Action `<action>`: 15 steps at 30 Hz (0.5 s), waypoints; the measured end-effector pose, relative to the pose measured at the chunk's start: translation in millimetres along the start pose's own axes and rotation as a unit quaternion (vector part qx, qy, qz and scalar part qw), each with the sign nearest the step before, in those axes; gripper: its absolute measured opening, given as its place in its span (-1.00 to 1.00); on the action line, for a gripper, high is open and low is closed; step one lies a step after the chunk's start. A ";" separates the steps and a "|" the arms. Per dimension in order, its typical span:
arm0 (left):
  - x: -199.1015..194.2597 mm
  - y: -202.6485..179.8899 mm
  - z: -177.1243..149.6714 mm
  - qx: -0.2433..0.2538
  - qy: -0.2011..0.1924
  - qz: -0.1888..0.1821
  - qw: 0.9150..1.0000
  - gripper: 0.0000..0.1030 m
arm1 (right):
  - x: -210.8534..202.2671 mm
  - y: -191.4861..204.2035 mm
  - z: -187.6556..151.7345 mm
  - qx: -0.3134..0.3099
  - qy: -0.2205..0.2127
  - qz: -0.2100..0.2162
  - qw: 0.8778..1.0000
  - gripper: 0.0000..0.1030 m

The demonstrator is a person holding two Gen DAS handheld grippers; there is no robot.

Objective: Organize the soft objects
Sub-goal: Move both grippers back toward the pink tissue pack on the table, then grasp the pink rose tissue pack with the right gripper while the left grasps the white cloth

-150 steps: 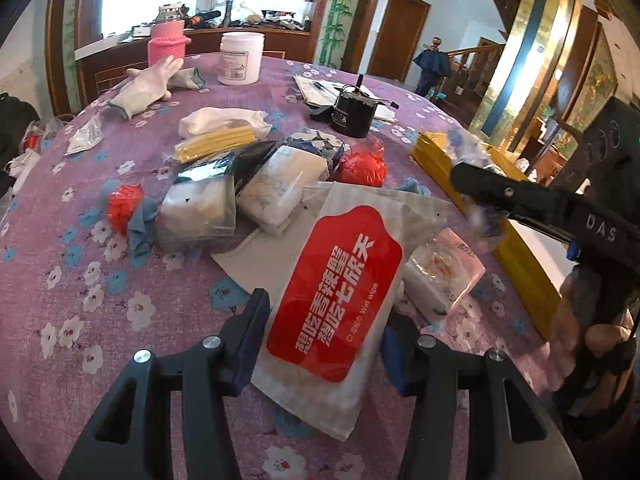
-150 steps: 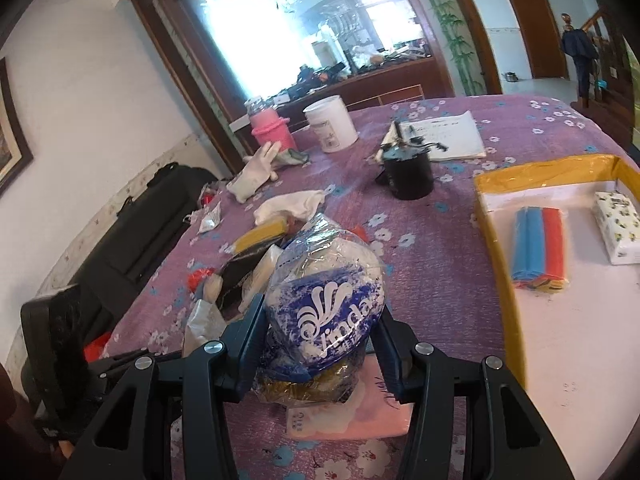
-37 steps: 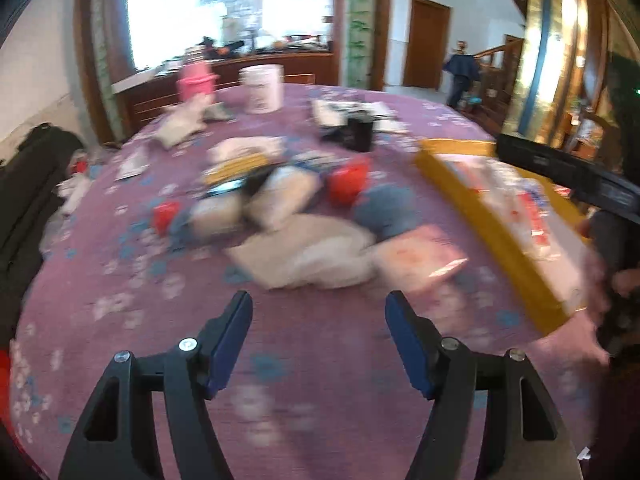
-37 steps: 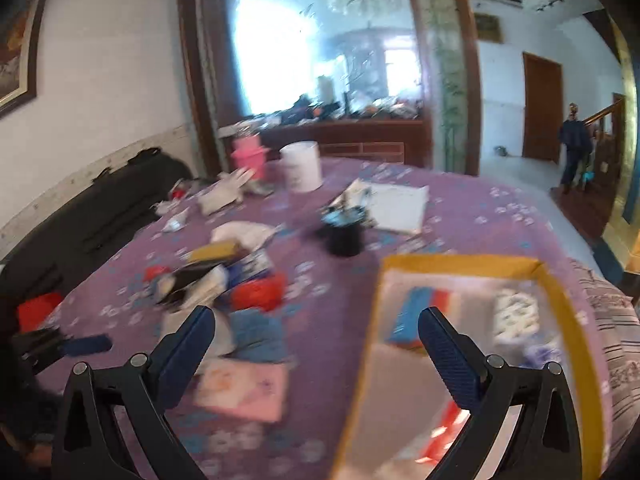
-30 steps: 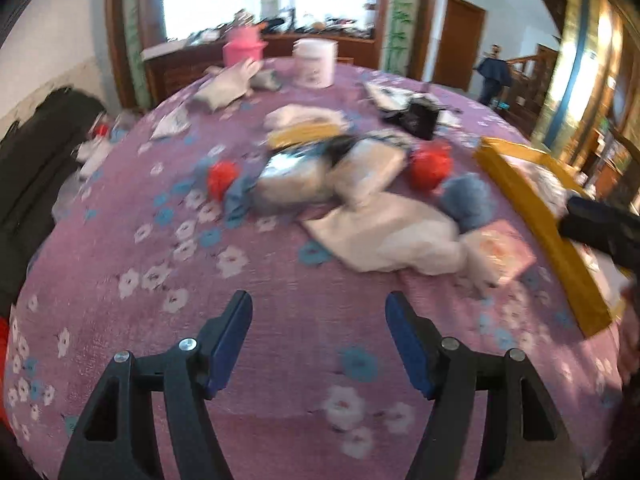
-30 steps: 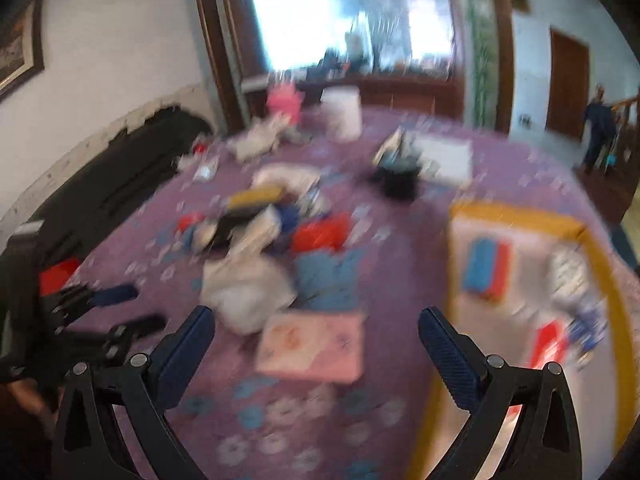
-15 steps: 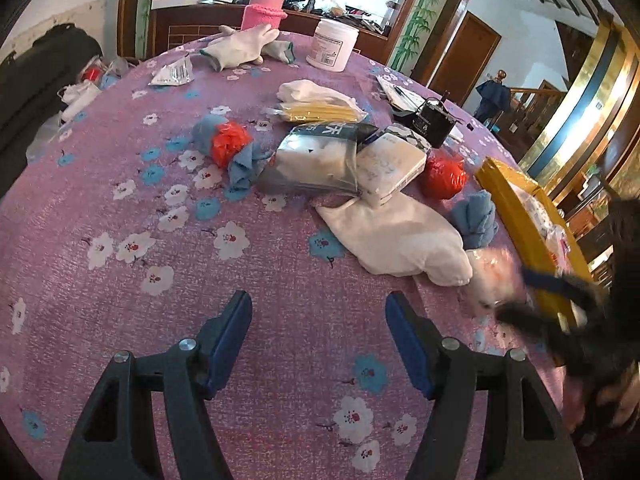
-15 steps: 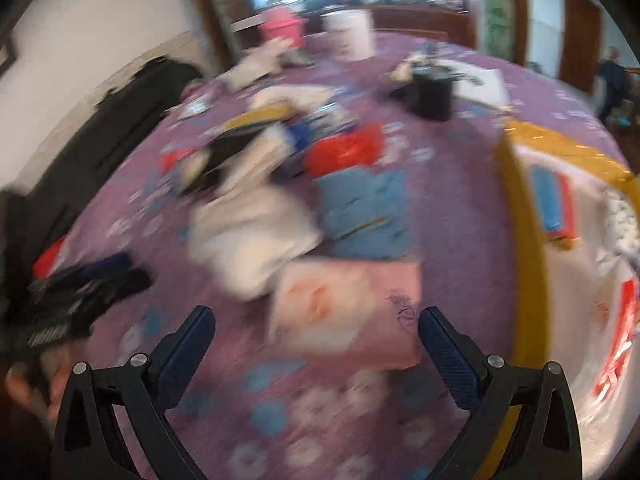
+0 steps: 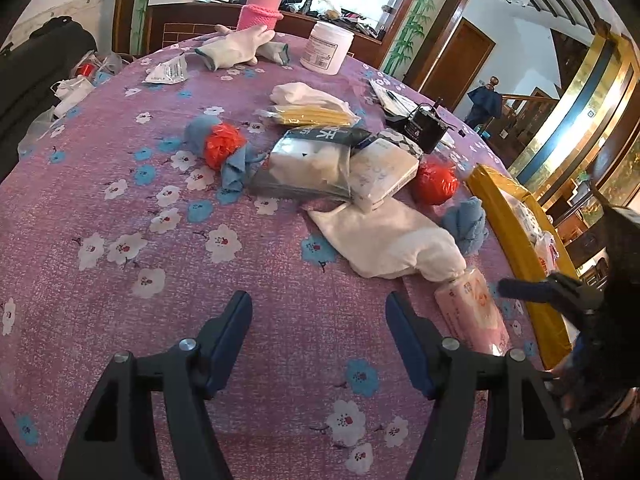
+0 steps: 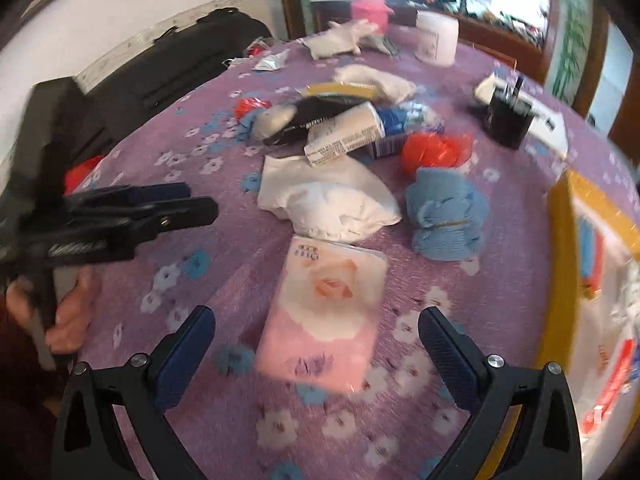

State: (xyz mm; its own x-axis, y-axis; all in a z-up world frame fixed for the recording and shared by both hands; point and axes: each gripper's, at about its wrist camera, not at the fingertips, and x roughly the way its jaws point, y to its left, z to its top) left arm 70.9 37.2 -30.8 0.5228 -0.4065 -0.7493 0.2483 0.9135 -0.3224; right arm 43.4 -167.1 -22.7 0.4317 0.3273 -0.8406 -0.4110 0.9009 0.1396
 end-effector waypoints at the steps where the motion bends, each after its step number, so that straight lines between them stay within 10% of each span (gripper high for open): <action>1: -0.2 -0.1 0.0 0.000 0.000 0.000 1.000 0.33 | 5.2 0.1 1.0 0.005 0.001 0.005 1.000 0.96; 4: -0.2 0.9 0.0 -0.001 0.001 0.003 1.000 0.33 | 12.5 0.2 -0.7 0.015 -0.006 -0.001 1.000 0.11; 15: -1.5 -12.3 5.4 0.008 0.011 0.034 0.999 0.33 | -51.7 -19.5 -5.6 0.043 -0.179 0.047 0.982 0.10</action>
State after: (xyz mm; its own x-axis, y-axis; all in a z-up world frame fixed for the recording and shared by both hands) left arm 71.4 26.5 -22.5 0.5203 -0.3432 -0.7820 0.2254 0.9384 -0.2618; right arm 24.6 -203.3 15.1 0.6555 0.4756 -0.5866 -0.4002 0.8775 0.2643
